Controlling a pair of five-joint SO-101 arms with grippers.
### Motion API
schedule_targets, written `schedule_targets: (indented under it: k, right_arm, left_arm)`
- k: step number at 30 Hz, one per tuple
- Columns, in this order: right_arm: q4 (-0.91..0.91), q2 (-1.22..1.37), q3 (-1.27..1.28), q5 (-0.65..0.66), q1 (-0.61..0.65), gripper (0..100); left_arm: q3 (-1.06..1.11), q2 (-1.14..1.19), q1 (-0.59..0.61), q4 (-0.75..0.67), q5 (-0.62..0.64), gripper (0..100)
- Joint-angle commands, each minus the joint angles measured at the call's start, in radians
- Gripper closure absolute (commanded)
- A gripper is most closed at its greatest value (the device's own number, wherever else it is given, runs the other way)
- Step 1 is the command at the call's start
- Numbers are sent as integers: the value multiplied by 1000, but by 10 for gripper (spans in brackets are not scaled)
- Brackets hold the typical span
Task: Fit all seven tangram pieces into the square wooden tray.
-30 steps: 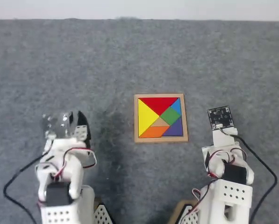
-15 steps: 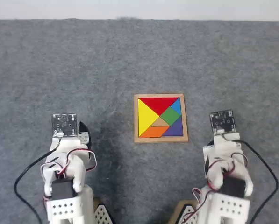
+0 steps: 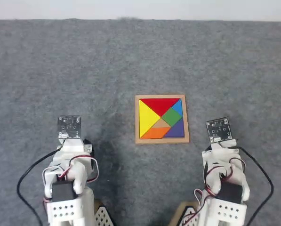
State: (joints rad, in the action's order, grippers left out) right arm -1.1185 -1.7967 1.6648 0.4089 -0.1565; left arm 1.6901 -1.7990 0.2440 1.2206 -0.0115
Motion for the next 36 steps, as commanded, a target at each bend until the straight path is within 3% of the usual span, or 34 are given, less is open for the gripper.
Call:
schedule_targets:
  k: [1, 36]
  right_arm:
    - [-13, -15, 17, 17, -2, 991]
    - [24, -12, 18, 17, 1, 991]
  left_arm:
    - [-7, -23, 3, 21, -11, 936]
    - [-7, -23, 2, 21, -8, 936]
